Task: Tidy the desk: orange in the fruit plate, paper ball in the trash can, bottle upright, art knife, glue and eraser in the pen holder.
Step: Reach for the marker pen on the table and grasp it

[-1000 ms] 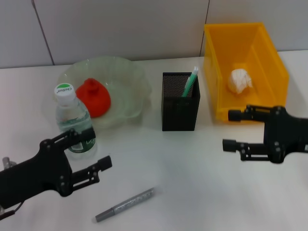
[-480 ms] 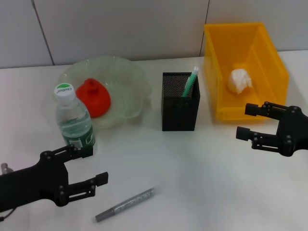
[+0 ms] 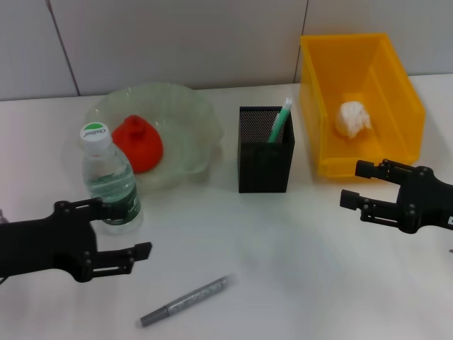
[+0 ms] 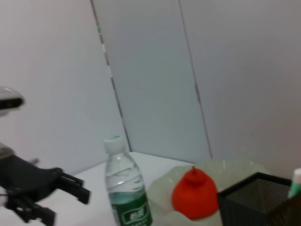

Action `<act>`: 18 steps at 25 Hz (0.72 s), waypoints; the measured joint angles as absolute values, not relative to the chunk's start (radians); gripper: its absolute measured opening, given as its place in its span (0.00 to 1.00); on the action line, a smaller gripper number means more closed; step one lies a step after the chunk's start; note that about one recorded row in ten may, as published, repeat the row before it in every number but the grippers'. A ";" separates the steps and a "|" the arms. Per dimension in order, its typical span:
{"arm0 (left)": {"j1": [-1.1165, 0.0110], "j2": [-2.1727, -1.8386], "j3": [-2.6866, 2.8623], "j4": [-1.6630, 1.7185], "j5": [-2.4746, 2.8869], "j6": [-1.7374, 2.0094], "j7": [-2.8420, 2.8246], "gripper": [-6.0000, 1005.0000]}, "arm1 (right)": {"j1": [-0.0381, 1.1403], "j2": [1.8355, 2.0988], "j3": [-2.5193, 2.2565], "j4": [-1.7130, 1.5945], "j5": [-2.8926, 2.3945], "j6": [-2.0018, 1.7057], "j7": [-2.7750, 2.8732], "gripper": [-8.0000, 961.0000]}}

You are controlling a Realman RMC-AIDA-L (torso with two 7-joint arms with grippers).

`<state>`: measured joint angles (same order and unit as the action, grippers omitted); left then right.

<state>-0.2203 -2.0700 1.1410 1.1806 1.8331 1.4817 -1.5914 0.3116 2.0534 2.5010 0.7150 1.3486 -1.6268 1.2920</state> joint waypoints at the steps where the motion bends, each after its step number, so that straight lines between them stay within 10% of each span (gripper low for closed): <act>1: -0.220 -2.070 1.141 1.181 1.833 1.482 -1.591 0.77 | 0.314 2.053 2.501 0.704 1.349 -1.616 1.291 0.80; 18: -0.287 -2.071 1.502 1.658 2.298 1.457 -2.275 0.77 | 0.339 2.059 2.517 0.656 1.351 -1.558 1.269 0.80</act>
